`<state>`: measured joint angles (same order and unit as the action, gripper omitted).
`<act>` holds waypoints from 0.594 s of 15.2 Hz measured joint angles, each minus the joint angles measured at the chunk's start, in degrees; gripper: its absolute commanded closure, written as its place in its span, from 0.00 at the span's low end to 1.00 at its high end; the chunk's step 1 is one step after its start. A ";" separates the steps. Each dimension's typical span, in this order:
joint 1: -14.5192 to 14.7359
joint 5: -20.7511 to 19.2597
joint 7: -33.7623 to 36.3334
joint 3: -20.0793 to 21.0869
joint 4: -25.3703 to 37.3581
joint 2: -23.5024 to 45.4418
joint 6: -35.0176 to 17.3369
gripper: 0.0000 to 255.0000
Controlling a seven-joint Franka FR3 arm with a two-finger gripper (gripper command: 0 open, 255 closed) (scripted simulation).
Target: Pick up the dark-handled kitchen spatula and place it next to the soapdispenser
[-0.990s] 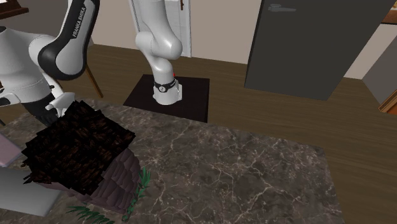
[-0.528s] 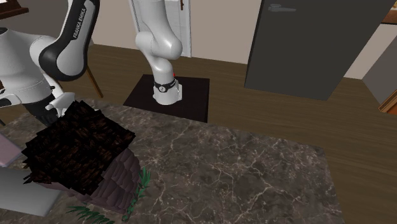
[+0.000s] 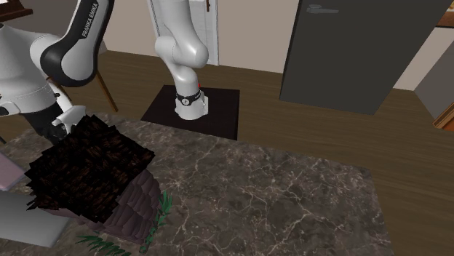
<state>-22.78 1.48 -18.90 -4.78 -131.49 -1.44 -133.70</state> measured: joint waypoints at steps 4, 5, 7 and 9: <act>0.00 -0.39 0.38 0.04 1.80 -2.82 4.58 0.00; 0.00 -0.40 0.39 0.04 1.96 -2.87 4.81 0.00; 0.00 -0.41 0.40 0.04 2.09 -2.92 5.02 0.00; 0.00 -0.42 0.40 0.04 2.12 -2.92 5.06 0.00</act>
